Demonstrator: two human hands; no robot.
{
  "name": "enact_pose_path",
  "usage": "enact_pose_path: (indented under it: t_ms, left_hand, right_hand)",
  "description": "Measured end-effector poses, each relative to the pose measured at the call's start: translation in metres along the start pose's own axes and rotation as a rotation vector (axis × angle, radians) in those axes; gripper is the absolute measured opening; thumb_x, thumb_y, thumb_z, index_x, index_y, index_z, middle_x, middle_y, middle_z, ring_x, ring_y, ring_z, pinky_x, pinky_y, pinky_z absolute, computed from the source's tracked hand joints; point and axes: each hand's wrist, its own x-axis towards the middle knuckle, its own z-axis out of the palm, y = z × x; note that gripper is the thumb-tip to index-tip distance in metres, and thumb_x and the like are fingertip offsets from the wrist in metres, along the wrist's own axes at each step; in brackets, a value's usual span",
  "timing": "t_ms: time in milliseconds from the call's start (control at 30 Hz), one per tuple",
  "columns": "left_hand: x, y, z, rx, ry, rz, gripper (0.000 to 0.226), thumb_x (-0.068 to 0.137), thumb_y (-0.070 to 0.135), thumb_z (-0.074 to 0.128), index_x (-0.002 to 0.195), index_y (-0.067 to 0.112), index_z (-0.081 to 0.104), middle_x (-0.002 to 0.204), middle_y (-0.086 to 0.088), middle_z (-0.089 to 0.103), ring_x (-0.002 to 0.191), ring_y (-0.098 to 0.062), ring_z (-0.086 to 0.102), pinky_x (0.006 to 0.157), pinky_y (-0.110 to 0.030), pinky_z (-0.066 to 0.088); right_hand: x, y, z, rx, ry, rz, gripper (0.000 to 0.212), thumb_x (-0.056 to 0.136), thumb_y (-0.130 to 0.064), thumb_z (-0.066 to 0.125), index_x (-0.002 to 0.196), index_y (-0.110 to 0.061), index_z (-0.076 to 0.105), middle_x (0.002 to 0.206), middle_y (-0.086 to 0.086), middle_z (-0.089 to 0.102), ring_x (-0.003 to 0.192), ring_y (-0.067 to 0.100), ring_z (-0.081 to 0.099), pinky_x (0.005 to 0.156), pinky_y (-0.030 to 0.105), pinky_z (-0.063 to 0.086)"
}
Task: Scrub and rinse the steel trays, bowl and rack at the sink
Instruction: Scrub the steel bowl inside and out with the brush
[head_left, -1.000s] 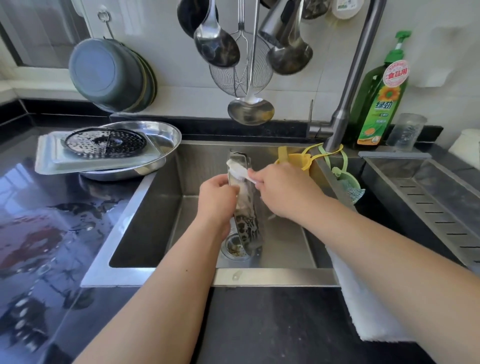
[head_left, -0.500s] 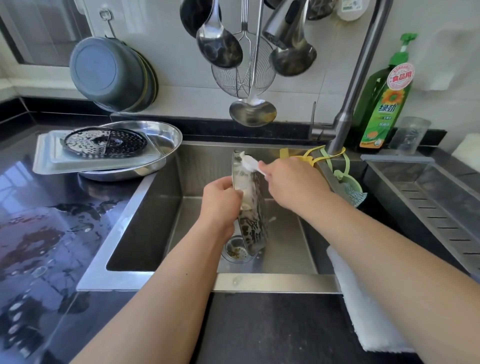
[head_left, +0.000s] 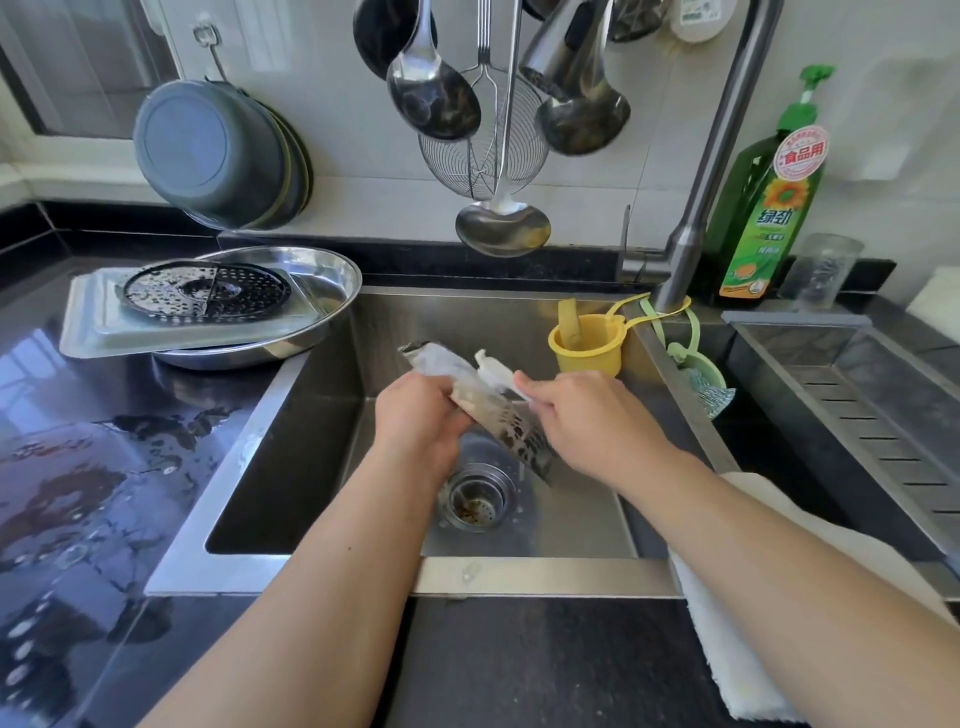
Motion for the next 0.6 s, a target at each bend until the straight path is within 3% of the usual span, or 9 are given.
enact_pose_path:
  t_ms: [67, 133, 200, 300, 333, 400, 433, 500, 600]
  left_hand:
    - [0.009, -0.001, -0.003, -0.102, 0.066, -0.022, 0.038, 0.096, -0.018, 0.042, 0.134, -0.014, 0.05, 0.117, -0.032, 0.063, 0.096, -0.04, 0.071, 0.08, -0.052, 0.063]
    - [0.01, 0.001, -0.005, -0.133, 0.099, -0.042, 0.041, 0.102, -0.013, 0.04, 0.143, -0.012, 0.042, 0.122, -0.031, 0.062, 0.098, -0.04, 0.07, 0.086, -0.054, 0.06]
    - [0.014, 0.002, -0.006, -0.183, 0.149, -0.024, 0.04, 0.104, -0.012, 0.038, 0.144, -0.01, 0.042, 0.118, -0.028, 0.062, 0.091, -0.038, 0.069, 0.089, -0.052, 0.058]
    - [0.021, 0.003, -0.009, -0.273, 0.23, -0.036, 0.035, 0.103, -0.009, 0.039, 0.136, -0.008, 0.052, 0.124, -0.025, 0.065, 0.092, -0.035, 0.07, 0.065, -0.041, 0.064]
    - [0.021, 0.001, -0.007, -0.279, 0.179, -0.08, 0.028, 0.104, -0.007, 0.04, 0.126, -0.006, 0.057, 0.119, -0.025, 0.065, 0.092, -0.035, 0.069, 0.062, -0.042, 0.064]
    - [0.009, -0.009, -0.001, -0.155, -0.018, -0.25, 0.018, 0.106, 0.003, 0.044, 0.115, -0.004, 0.059, 0.113, -0.026, 0.063, 0.106, -0.038, 0.068, 0.079, -0.051, 0.062]
    - [0.006, -0.015, 0.001, -0.079, -0.055, -0.284, 0.023, 0.106, 0.003, 0.044, 0.121, -0.008, 0.058, 0.116, -0.028, 0.064, 0.111, -0.041, 0.067, 0.084, -0.053, 0.061]
    - [0.009, -0.015, 0.0, -0.039, -0.023, -0.229, 0.03, 0.106, -0.003, 0.04, 0.131, -0.013, 0.053, 0.119, -0.033, 0.066, 0.103, -0.044, 0.069, 0.074, -0.051, 0.065]
    - [0.025, 0.0, -0.009, -0.24, 0.088, -0.131, 0.034, 0.11, 0.01, 0.04, 0.142, -0.001, 0.05, 0.114, -0.023, 0.066, 0.091, -0.037, 0.069, 0.055, -0.042, 0.063]
  right_hand:
    - [-0.004, -0.004, 0.002, -0.006, -0.054, -0.062, 0.041, 0.107, -0.035, 0.044, 0.146, -0.045, 0.049, 0.085, -0.004, 0.052, 0.077, 0.025, 0.052, 0.066, 0.042, 0.051]
    - [-0.01, -0.012, 0.004, 0.017, -0.091, -0.123, 0.041, 0.106, -0.037, 0.044, 0.145, -0.05, 0.048, 0.084, -0.006, 0.051, 0.079, 0.026, 0.054, 0.066, 0.043, 0.051]
    - [-0.004, -0.006, 0.002, 0.036, -0.066, -0.039, 0.04, 0.107, -0.035, 0.046, 0.144, -0.049, 0.049, 0.09, -0.004, 0.058, 0.08, 0.024, 0.055, 0.066, 0.04, 0.051]
    - [0.003, 0.006, 0.001, 0.046, -0.069, 0.102, 0.039, 0.106, -0.033, 0.047, 0.143, -0.046, 0.053, 0.094, 0.001, 0.063, 0.08, 0.024, 0.057, 0.065, 0.038, 0.048]
    - [0.001, 0.004, 0.003, 0.057, -0.089, 0.098, 0.039, 0.106, -0.034, 0.047, 0.143, -0.046, 0.053, 0.092, 0.001, 0.062, 0.08, 0.025, 0.057, 0.064, 0.037, 0.046]
    - [-0.001, -0.005, 0.009, 0.099, -0.11, 0.062, 0.037, 0.106, -0.037, 0.048, 0.14, -0.05, 0.054, 0.1, 0.005, 0.067, 0.086, 0.029, 0.061, 0.067, 0.037, 0.048]
    - [-0.001, -0.008, 0.012, 0.128, -0.106, 0.055, 0.037, 0.105, -0.039, 0.049, 0.139, -0.052, 0.055, 0.105, 0.006, 0.069, 0.091, 0.031, 0.063, 0.071, 0.038, 0.051]
    - [0.003, -0.006, 0.013, 0.187, -0.076, 0.096, 0.036, 0.104, -0.038, 0.051, 0.137, -0.052, 0.056, 0.103, 0.004, 0.07, 0.089, 0.029, 0.063, 0.073, 0.039, 0.053]
    - [0.005, 0.016, 0.008, 0.166, -0.092, 0.228, 0.036, 0.104, -0.032, 0.052, 0.137, -0.046, 0.059, 0.089, 0.0, 0.062, 0.075, 0.022, 0.055, 0.056, 0.032, 0.041]
